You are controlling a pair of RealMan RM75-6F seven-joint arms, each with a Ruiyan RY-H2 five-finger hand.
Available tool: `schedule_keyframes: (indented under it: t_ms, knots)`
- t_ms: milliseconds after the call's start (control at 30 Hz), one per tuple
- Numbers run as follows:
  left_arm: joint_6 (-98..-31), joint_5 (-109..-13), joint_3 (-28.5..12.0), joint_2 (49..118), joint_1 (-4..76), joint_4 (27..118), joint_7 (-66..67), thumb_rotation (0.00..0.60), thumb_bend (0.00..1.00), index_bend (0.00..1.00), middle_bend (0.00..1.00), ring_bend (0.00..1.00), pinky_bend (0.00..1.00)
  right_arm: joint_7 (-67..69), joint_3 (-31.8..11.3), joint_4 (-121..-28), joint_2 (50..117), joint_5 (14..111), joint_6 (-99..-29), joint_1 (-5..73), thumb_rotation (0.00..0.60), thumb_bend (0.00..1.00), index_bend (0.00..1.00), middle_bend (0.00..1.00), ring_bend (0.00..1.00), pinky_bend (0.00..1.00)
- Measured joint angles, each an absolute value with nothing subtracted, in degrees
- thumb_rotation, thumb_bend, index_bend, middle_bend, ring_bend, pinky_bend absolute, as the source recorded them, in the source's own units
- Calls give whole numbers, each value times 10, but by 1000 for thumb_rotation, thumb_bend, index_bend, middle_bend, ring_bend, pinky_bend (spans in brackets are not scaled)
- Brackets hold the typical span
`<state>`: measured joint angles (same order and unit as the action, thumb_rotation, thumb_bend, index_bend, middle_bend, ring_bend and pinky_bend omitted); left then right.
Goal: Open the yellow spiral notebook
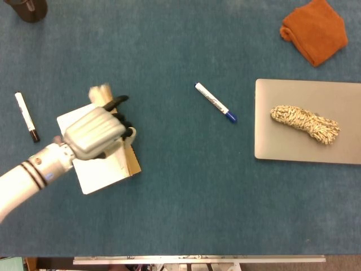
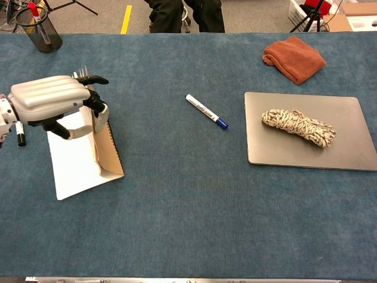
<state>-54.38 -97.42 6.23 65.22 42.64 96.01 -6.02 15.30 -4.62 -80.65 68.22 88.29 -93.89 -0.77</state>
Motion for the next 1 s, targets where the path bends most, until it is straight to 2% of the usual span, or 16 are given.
schedule_keyframes:
  t_ms: [233,467,700,800,900,1000]
  knots:
    - [-468,-910,25,685,463,975,-17,600,440,589,516,355,0,170,-45,-790,687,877,-941,-14,600,193,158,209,101,177]
    - [-386,-804,-9,723,502,971,24,600,441,536,496,328,0,180,-46,-781,691,876,-941,-16,600,192,158,209,101,178]
    - [-349,-713,-34,772,532,954,51,600,440,506,489,325,0,186,-46,-775,692,875,-941,-18,600,192,158,209,101,178]
    - [-347,-693,-37,796,538,945,60,600,439,462,470,307,0,188,-46,-773,691,875,-941,-18,600,192,158,209,101,178]
    - [-346,-675,-38,817,542,937,64,600,439,349,356,218,0,190,-47,-772,692,875,-942,-19,600,192,158,209,101,178]
    - [-340,-655,-37,834,548,931,68,600,439,104,93,37,0,191,-47,-770,693,875,-942,-19,600,192,158,209,101,178]
